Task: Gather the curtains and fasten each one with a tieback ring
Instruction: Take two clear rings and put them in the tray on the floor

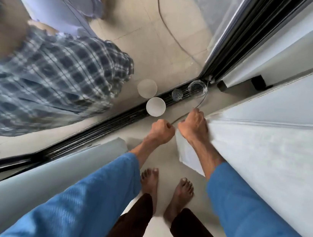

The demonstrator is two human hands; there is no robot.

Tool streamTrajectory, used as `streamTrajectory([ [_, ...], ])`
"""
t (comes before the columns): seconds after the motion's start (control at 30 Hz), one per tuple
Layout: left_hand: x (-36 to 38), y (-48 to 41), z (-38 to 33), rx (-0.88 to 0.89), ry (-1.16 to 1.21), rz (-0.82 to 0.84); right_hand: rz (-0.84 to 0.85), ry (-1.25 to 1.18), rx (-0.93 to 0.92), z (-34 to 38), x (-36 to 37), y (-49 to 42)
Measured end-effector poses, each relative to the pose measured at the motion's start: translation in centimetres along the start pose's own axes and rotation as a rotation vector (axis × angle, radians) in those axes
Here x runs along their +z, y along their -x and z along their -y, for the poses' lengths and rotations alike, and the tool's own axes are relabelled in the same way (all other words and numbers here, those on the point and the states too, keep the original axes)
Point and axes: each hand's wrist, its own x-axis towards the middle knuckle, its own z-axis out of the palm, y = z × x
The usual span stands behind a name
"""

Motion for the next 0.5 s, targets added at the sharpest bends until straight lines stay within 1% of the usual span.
streamTrajectory([
  [0.1,2.4,-5.5,0.2,-0.043,0.167,0.006,-0.078,-0.036,0.008,-1.2,3.3,-4.6],
  [0.23,5.7,-12.1,0.1,-0.082,0.386,-0.027,-0.057,-0.208,0.138,-2.5,7.4,-10.3],
  [0.3,7.0,-15.1,0.2,-0.109,0.458,-0.036,-0.052,-0.366,0.212,-3.1,9.3,-13.0],
  [0.43,9.0,-20.6,-0.1,-0.175,0.594,-0.011,-0.004,-0.786,0.335,-4.0,12.3,-17.9],
  [0.5,9.7,-22.6,-0.6,-0.196,0.639,-0.006,-0.010,-0.928,0.393,-4.4,13.1,-20.0],
])
